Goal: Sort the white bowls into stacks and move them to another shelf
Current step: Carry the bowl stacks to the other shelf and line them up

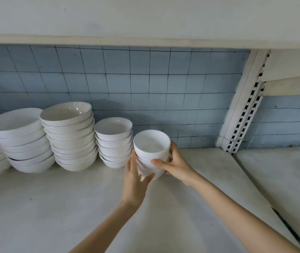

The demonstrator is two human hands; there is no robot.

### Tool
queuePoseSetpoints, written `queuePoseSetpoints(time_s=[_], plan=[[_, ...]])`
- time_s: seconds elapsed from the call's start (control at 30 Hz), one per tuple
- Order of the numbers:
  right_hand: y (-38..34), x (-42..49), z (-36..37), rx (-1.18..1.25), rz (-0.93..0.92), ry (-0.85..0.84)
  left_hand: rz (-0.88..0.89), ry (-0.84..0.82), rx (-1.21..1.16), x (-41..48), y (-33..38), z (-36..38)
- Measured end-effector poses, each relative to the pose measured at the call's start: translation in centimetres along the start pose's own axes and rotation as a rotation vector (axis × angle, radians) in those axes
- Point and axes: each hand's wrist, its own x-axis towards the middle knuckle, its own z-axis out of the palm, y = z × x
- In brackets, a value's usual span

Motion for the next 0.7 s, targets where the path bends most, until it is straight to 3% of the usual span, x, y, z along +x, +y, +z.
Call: queuePoseSetpoints(time_s=[0.5, 0.7], plan=[[0.9, 3.6, 0.1, 0.037, 0.017, 0.019, -0.069, 0.06, -0.148, 0.8, 1.7, 1.0], [0.4, 4.1, 0.3, 0.044, 0.023, 0.037, -0.122, -0.043, -0.116, 1.9, 1.9, 0.4]])
